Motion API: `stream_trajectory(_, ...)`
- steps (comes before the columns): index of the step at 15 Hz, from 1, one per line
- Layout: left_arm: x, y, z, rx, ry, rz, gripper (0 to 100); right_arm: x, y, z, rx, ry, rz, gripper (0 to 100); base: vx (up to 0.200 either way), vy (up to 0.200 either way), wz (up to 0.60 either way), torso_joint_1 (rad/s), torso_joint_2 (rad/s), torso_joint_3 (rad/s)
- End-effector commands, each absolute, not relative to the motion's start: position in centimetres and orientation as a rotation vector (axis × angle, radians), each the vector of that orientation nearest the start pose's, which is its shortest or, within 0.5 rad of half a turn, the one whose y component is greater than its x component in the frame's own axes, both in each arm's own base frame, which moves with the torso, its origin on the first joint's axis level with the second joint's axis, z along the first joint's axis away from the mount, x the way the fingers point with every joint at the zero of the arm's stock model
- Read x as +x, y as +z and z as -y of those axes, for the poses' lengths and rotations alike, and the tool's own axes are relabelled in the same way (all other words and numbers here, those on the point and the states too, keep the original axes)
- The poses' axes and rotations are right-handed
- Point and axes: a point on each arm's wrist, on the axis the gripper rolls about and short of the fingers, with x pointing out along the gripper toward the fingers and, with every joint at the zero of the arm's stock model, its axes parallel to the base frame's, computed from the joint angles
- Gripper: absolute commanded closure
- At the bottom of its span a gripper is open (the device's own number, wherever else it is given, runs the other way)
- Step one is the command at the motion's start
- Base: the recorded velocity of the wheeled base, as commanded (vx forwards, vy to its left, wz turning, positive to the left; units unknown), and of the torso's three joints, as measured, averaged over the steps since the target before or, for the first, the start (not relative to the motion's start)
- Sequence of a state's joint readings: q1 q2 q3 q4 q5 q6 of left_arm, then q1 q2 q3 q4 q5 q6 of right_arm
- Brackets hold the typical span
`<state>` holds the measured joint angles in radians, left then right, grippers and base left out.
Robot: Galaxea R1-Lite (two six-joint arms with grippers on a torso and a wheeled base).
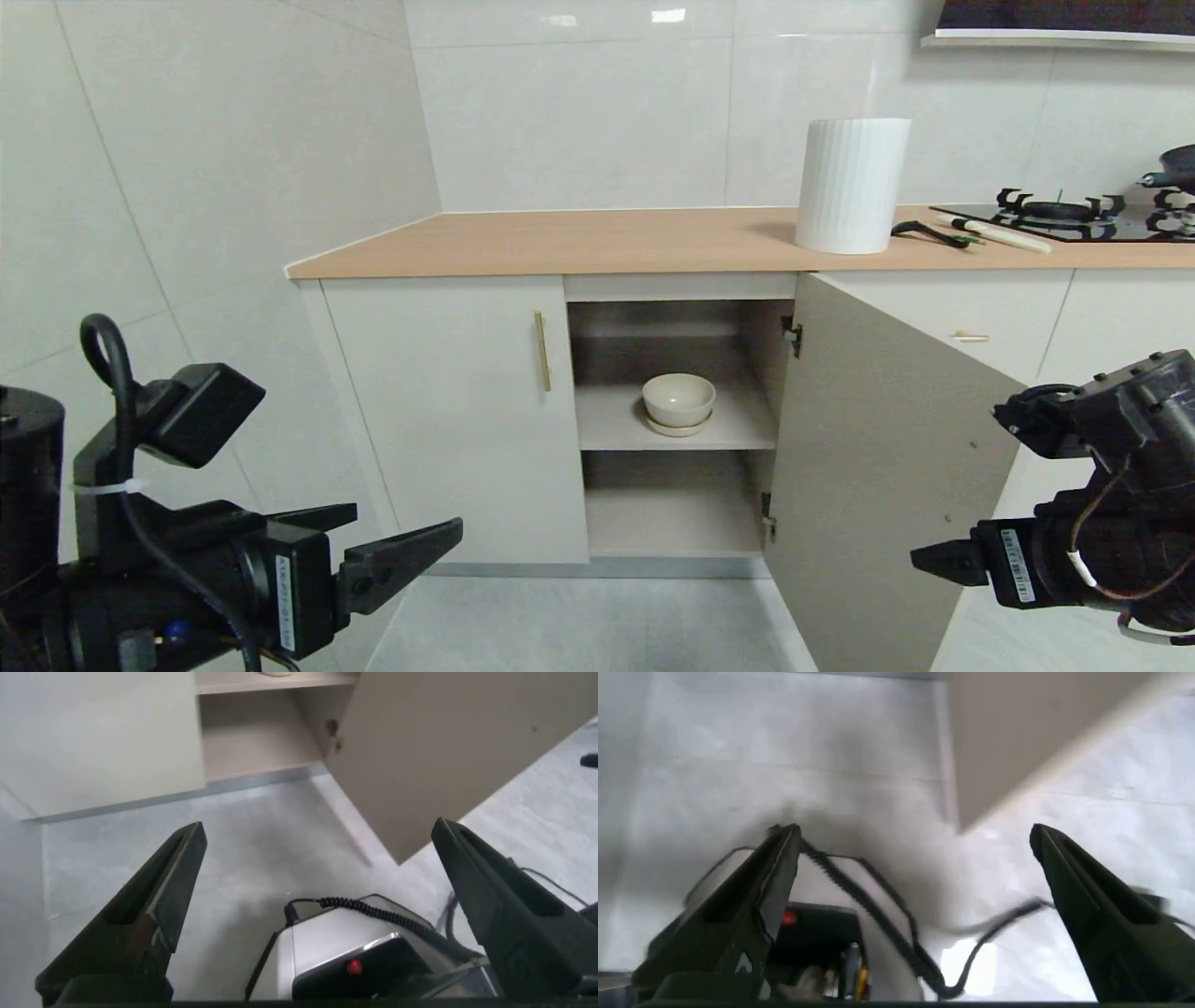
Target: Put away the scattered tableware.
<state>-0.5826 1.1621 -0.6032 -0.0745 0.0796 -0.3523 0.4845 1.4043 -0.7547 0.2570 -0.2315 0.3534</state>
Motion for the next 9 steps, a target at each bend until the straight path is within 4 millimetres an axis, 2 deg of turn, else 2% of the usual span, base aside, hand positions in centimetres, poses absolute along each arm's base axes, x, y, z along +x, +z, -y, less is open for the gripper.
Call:
stream_trajectory(1,13.4,19.8,8.7,-0.179,-0.404,-0.546,0,18.1,16.8,-7.7,-0.025,0.038,-0.924,0,0.0,0.0,0.0,0.0,0.0,0.0)
stream_trajectory(2,13.4,19.8,8.7,-0.179,-0.404,-0.546,0,18.1,16.9,-7.4,-0.039,0.029,-0.94,0,0.0,0.0,0.0,0.0,0.0,0.0)
stream_trajectory(6,13.5,19.7,8.7,-0.177,-0.402,-0.551,0,20.0,17.1,-2.9,-0.059,-0.164,-0.982,0,0.0,0.0,0.0,0.0,0.0,0.0)
stream_trajectory(7,13.5,19.7,8.7,-0.177,-0.402,-0.551,0,20.3,17.1,-2.5,-0.063,-0.178,-0.982,0,0.0,0.0,0.0,0.0,0.0,0.0)
stream_trajectory(9,13.5,19.7,8.7,-0.177,-0.402,-0.551,0,22.1,16.5,-0.1,-0.035,-0.271,-0.999,0,0.0,0.0,0.0,0.0,0.0,0.0)
